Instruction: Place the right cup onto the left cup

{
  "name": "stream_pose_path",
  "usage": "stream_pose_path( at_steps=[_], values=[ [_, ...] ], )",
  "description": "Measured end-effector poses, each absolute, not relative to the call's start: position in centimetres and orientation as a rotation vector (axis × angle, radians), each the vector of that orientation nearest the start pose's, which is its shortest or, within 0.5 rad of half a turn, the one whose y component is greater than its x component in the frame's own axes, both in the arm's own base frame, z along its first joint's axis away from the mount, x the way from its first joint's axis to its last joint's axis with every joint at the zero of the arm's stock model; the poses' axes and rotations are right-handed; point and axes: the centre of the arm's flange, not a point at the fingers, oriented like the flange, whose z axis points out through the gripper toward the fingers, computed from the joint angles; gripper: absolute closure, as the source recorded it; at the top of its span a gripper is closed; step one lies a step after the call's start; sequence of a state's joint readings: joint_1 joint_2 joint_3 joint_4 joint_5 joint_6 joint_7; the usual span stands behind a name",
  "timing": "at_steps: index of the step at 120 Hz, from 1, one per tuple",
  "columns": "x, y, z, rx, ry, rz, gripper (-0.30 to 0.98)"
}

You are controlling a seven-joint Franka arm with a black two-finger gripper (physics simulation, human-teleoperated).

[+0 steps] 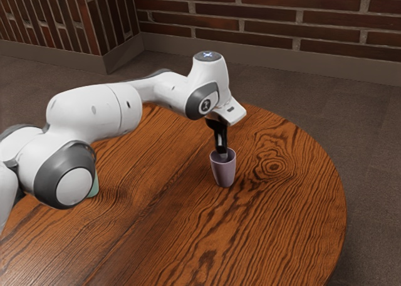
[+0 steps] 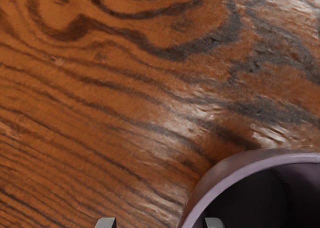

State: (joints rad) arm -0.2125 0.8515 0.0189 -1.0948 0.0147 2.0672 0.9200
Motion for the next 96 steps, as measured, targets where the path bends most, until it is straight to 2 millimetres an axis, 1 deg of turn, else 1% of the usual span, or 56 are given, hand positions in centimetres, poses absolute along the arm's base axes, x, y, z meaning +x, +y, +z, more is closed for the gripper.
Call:
stream_pose_path(
  at_steps=[8, 16, 41, 64, 70, 82, 88, 96],
  values=[
    [76.4, -16.0, 31.9, -2.612, 1.643, -0.178, 0.62],
    [76.3, -16.1, 31.7, -2.637, 1.636, -0.190, 0.67],
    [75.9, -15.6, 31.2, -2.696, 1.597, -0.183, 0.74],
    [75.8, -15.4, 31.6, -2.709, 1.574, -0.178, 0.77],
    [75.7, -15.4, 32.2, -2.706, 1.571, -0.181, 0.78],
    [75.2, -15.3, 34.1, -2.707, 1.562, -0.181, 0.78],
    [74.4, -14.8, 35.6, -2.716, 1.551, -0.177, 0.78],
    [72.8, -13.3, 38.6, -2.732, 1.524, -0.173, 0.79]
  ],
)
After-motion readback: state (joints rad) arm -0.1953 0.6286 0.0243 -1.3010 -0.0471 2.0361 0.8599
